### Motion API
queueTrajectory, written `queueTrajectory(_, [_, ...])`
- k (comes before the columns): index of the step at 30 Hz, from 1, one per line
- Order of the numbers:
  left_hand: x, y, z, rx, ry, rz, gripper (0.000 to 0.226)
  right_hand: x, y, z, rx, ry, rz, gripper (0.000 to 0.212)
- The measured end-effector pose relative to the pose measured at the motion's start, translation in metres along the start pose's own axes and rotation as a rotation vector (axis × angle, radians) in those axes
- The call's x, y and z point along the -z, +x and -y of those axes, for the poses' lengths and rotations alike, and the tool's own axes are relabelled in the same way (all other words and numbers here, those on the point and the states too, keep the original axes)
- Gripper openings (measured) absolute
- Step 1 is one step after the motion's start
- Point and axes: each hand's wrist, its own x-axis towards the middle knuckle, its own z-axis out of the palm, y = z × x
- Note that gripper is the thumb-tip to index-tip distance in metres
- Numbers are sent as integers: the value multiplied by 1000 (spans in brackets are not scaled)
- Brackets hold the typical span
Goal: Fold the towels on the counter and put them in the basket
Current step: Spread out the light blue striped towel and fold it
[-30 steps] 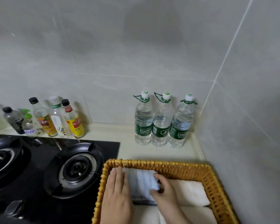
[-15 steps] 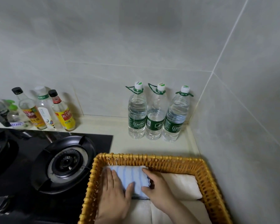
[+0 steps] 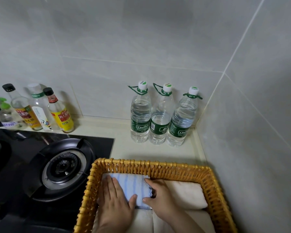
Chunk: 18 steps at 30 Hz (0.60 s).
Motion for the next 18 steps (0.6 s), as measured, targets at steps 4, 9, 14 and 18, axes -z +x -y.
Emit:
queueTrajectory(4, [4, -1, 2, -31, 17, 97, 91, -1, -6, 6, 14, 12, -29, 67])
queueTrajectory(9, [25, -3, 0, 12, 15, 65, 101, 4, -21, 17, 58, -7, -44, 66])
queueTrajectory(14, [58, -8, 0, -14, 18, 15, 110, 23, -36, 38, 123, -25, -60, 58])
queueTrajectory(18, [83, -9, 4, -124, -3, 138, 101, 40, -43, 53, 169, -41, -97, 46])
